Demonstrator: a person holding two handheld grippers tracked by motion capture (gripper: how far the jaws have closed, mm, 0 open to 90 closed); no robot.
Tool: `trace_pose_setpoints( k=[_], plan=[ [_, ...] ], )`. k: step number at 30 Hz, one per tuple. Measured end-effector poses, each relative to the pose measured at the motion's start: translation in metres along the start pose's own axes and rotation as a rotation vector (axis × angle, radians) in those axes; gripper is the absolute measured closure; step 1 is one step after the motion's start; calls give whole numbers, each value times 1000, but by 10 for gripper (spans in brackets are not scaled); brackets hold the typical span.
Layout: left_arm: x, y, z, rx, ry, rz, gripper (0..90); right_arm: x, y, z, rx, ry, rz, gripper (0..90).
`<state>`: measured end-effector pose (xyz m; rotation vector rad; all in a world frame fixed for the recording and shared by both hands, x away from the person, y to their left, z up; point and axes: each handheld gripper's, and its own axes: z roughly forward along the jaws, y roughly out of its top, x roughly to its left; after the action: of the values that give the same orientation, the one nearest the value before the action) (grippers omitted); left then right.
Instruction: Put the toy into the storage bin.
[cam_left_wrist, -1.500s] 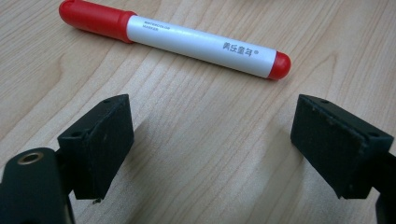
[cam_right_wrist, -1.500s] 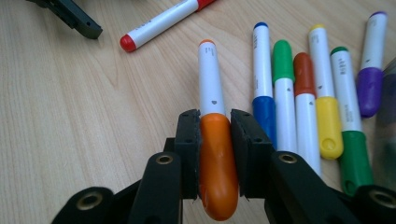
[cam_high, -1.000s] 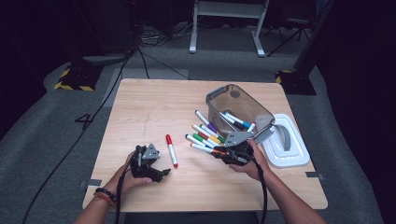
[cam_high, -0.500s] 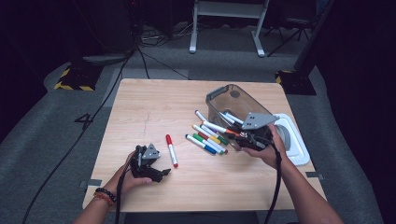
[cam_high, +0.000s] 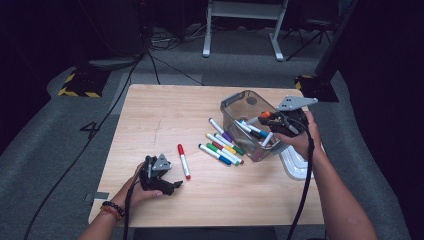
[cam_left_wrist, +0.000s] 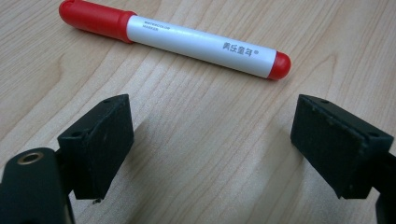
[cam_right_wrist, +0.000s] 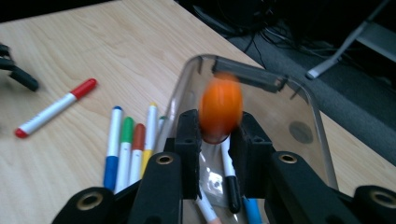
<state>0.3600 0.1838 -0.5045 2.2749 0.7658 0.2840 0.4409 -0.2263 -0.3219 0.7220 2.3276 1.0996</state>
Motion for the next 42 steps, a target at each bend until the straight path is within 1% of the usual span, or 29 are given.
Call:
trace_pose_setpoints(
  k=[1,3,5,9,13,19,24,27,30,31,34,36,38,39,40,42],
  plan=[
    [0,0,0,0,0,0,137,-3,-1,3,13,-7,6,738],
    [0,0,0,0,0,0,136,-8,-4,10,31,-3,21,738],
    [0,0,0,0,-1,0,137,-12,-6,16,52,-11,28,738],
    [0,0,0,0,-1,1,136,-18,-9,30,86,-9,45,738],
    [0,0,0,0,-1,1,136,-17,-13,42,121,-5,41,738],
    [0,0,0,0,-1,1,136,-16,-24,51,133,12,61,737],
    [0,0,0,0,-1,1,136,-12,-27,59,169,25,36,737],
    [0,0,0,0,-1,1,137,-10,-30,62,176,38,42,737],
    [0,0,0,0,-1,1,136,-10,-33,64,187,62,45,737],
    [0,0,0,0,-1,1,136,-9,-33,64,198,67,51,736],
    [0,0,0,0,-1,1,136,-7,-35,67,213,91,45,736],
    [0,0,0,0,-1,1,136,-7,-35,68,224,89,49,736],
    [0,0,0,0,-1,1,137,-7,-35,71,245,105,57,735],
    [0,0,0,0,-1,1,136,-7,-35,72,258,97,55,724],
    [0,0,0,0,-1,1,136,-8,-35,74,263,89,65,692],
    [0,0,0,0,-1,1,136,-10,-36,75,263,79,79,664]
  ],
)
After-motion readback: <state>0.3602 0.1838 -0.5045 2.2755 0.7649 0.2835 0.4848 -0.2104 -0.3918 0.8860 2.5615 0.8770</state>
